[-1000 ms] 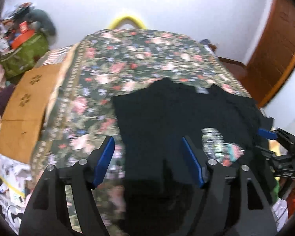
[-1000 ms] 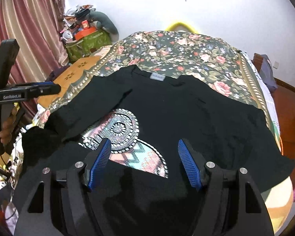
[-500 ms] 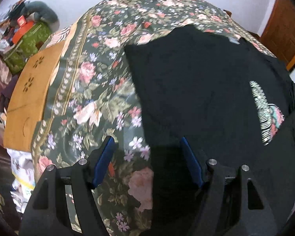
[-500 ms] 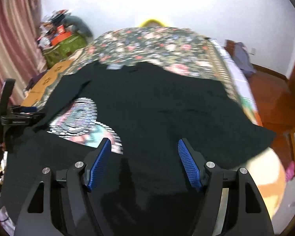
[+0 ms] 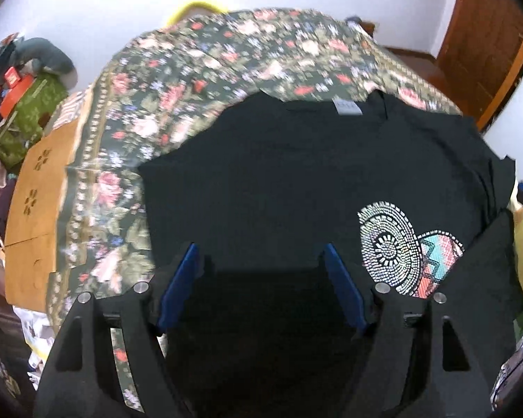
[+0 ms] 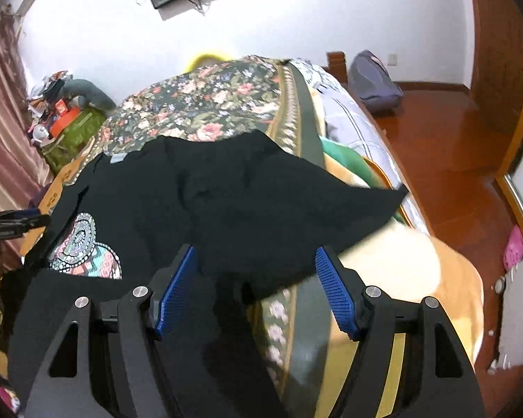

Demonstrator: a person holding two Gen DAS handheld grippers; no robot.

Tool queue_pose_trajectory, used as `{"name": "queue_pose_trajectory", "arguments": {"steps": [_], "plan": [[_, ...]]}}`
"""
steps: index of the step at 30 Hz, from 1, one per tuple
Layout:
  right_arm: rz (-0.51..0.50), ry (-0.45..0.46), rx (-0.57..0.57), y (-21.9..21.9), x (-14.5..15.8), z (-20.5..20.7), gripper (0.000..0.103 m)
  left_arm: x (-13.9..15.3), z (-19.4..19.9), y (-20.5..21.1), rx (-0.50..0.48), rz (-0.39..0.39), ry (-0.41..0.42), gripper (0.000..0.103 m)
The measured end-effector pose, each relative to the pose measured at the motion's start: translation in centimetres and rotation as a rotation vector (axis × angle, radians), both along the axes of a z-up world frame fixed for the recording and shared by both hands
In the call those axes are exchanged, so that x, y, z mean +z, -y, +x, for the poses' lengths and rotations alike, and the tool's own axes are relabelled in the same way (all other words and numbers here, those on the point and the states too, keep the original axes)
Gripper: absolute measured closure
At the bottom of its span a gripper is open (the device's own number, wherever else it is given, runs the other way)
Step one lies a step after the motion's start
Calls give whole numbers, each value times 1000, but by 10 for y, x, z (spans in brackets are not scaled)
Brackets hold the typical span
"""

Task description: Fold small clothes

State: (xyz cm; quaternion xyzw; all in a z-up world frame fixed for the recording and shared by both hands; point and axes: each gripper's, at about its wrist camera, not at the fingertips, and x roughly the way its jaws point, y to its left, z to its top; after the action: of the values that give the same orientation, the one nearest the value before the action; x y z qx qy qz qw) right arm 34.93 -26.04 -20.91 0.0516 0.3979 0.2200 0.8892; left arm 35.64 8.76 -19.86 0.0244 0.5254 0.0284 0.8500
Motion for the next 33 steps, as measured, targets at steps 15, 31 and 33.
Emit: {"name": "queue_pose_trajectory", "arguments": {"steps": [15, 31, 33], "plan": [[-35, 8, -10, -20, -19, 37, 89, -21, 3, 15, -4, 15, -4, 19], [-28, 10, 58, -18, 33, -3, 33, 18, -73, 5, 0, 10, 57, 19], [-40, 19, 80, -21, 30, -16, 31, 20, -94, -13, 52, 1, 55, 19]]}}
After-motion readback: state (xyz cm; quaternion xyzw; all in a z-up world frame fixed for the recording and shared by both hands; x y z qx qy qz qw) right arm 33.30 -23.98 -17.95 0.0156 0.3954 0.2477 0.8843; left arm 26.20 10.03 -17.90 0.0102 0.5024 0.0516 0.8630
